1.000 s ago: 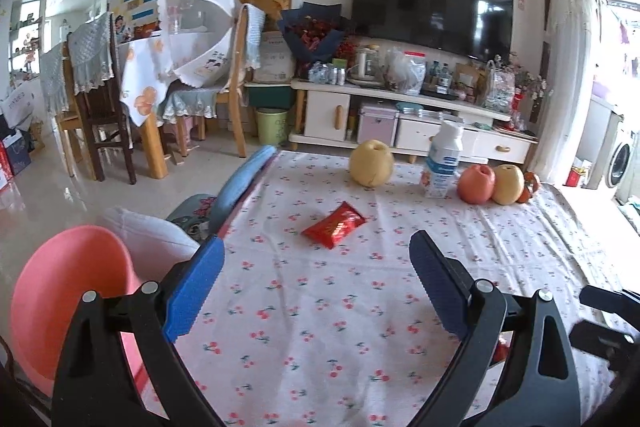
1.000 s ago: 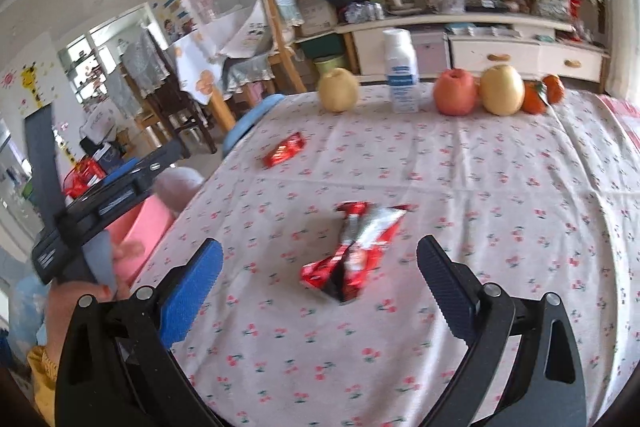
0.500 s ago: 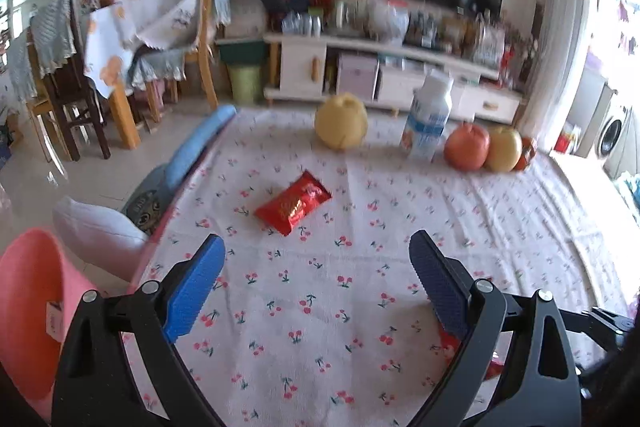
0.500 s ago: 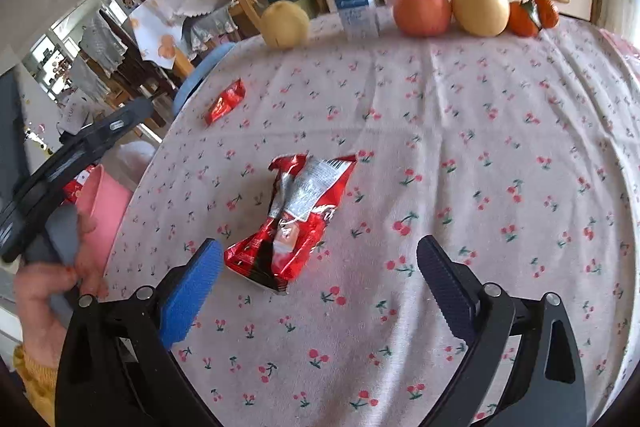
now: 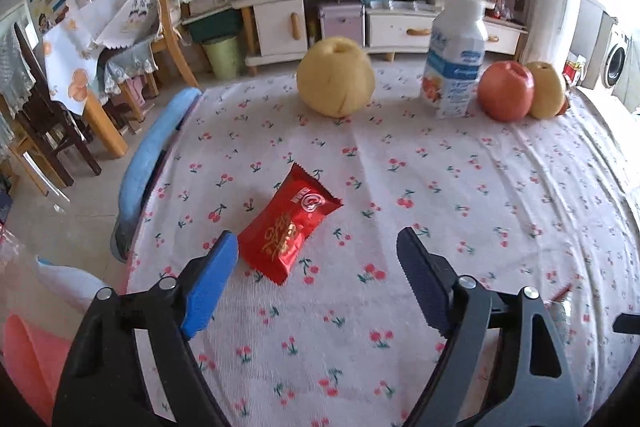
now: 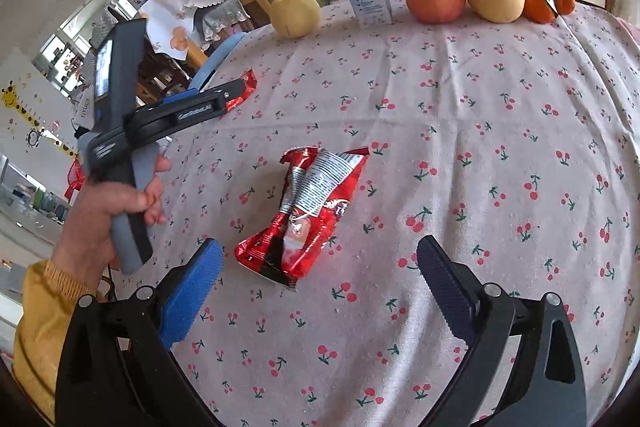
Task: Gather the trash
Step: 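Grasp the red candy wrapper with the left gripper while the right gripper grasps the red-white snack bag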
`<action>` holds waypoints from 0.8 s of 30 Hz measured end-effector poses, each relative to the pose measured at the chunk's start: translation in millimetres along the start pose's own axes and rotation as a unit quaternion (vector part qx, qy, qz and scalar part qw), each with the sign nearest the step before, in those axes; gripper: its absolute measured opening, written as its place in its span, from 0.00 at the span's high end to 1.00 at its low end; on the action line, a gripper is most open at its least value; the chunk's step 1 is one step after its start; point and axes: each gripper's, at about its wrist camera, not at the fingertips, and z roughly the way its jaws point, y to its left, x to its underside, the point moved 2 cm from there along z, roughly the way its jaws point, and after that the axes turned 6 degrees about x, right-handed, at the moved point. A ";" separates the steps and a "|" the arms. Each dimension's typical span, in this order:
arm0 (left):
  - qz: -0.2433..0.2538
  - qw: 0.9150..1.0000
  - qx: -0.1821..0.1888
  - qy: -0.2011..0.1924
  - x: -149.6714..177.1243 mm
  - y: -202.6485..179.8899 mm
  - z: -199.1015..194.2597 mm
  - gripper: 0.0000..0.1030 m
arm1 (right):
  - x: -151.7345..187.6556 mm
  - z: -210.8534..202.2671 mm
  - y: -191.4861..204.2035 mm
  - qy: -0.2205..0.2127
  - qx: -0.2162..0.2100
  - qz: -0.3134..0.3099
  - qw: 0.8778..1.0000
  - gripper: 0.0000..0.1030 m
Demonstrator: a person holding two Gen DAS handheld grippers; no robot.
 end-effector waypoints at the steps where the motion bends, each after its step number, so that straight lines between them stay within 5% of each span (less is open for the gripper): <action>1: 0.001 1.000 -0.003 0.006 -0.3 2.1 5.5 0.23 | 0.4 -0.7 -1.4 0.001 -0.001 0.001 1.000 0.06; 16: 0.017 0.999 0.004 0.042 -7.0 10.3 38.0 0.38 | 1.6 7.8 0.0 0.011 0.013 -0.013 1.000 0.06; 24: 0.032 0.999 0.013 0.034 -2.8 -3.1 33.0 0.61 | -5.5 17.8 2.4 0.000 0.019 -0.005 1.000 0.06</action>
